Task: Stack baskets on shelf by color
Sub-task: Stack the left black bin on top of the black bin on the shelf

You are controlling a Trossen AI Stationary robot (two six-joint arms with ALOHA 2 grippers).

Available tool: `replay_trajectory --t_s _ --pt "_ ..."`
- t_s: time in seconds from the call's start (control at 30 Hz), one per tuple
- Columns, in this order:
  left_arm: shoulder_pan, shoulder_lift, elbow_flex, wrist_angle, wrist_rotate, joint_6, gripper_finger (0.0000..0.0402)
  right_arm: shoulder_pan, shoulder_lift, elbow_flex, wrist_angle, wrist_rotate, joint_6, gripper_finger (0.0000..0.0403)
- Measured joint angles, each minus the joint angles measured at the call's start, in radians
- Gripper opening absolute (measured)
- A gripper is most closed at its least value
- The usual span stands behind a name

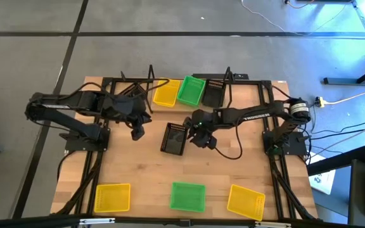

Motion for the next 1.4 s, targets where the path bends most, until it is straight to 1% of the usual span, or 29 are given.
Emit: replay_trajectory --t_s 0.13,0.3,0.63,0.9,1.07,1.17,1.3,1.4 --pt "0.000 0.001 0.000 0.003 -0.002 -0.002 0.0066 0.000 0.031 -0.009 0.045 0.001 0.000 0.0096" --pt "0.000 0.000 0.000 0.010 -0.007 -0.016 0.0066 0.000 0.078 -0.002 0.053 0.002 0.000 0.0096" --pt "0.000 0.001 0.000 0.009 -0.007 -0.046 0.0066 -0.003 0.099 0.002 0.084 0.017 -0.002 0.0096" --pt "0.000 0.001 0.000 0.009 -0.007 -0.046 0.0066 -0.005 0.180 0.003 0.113 0.018 0.006 0.0096" --pt "0.000 0.001 0.000 0.008 -0.007 -0.046 0.0066 -0.005 0.200 0.002 0.144 0.018 0.004 0.0096" --pt "0.000 0.001 0.000 0.008 -0.007 -0.046 0.0066 0.005 0.200 0.002 0.142 0.038 0.003 0.0077" --pt "0.000 0.001 0.000 0.008 -0.007 -0.044 0.0066 0.033 0.187 0.015 0.112 0.111 0.005 0.0014" --pt "0.000 0.000 0.000 0.008 -0.007 -0.044 0.0066 0.046 0.181 0.066 0.029 0.118 0.004 0.0007"
